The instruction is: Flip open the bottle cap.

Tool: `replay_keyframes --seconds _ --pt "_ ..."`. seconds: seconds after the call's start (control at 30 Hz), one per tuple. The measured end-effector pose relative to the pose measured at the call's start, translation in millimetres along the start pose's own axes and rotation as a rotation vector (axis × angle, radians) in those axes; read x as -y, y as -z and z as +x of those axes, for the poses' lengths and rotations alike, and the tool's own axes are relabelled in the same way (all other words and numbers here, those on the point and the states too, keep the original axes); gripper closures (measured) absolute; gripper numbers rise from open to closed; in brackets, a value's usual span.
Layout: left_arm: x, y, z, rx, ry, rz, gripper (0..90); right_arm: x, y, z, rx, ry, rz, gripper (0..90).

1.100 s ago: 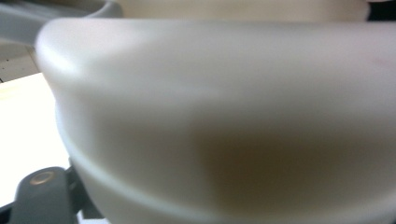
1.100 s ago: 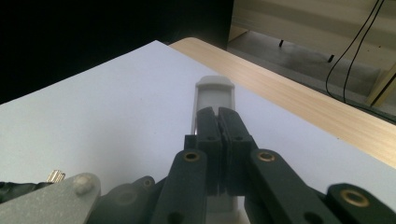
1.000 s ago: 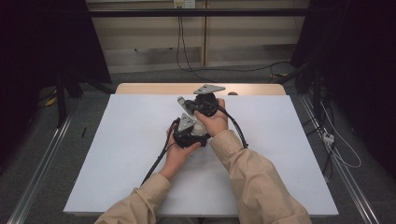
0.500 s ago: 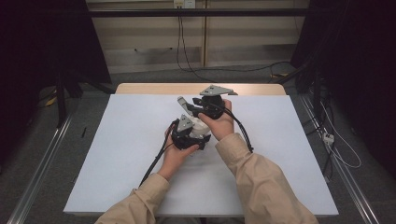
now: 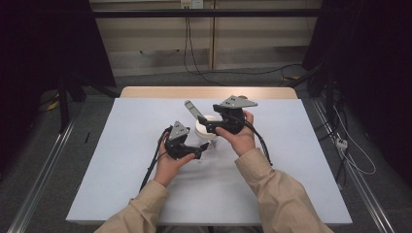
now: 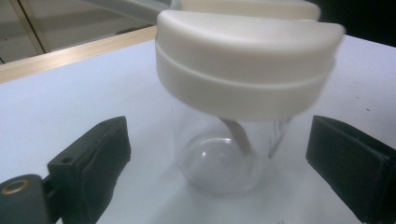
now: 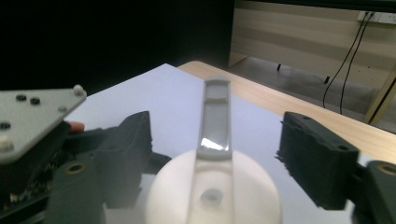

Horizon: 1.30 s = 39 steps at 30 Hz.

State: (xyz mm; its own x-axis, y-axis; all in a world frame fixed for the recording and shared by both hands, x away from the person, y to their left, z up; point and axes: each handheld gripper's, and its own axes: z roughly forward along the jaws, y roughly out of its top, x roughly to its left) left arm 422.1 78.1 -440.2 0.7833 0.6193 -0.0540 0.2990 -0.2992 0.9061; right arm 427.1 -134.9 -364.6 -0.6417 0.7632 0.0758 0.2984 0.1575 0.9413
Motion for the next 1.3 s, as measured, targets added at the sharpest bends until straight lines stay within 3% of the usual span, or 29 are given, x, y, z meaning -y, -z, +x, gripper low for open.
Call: replay_keyframes --seconds 0.17,0.53,0.97,1.3 --pt "4.5 19.3 -0.8 0.02 0.004 -0.008 5.1 11.3 18.7 2.6 0.004 0.003 -0.022 17.8" --pt "17.1 50.8 5.7 0.005 0.02 -0.014 4.7 42.9 56.4 -0.4 0.012 0.0 -0.036 14.6" --pt "25.7 67.1 8.4 0.003 0.024 -0.022 4.9 72.9 78.1 -5.0 0.052 0.01 -0.031 12.6" --pt "32.8 86.0 15.0 0.038 0.011 -0.055 4.9 94.8 93.1 -8.8 0.075 -0.005 -0.031 10.1"
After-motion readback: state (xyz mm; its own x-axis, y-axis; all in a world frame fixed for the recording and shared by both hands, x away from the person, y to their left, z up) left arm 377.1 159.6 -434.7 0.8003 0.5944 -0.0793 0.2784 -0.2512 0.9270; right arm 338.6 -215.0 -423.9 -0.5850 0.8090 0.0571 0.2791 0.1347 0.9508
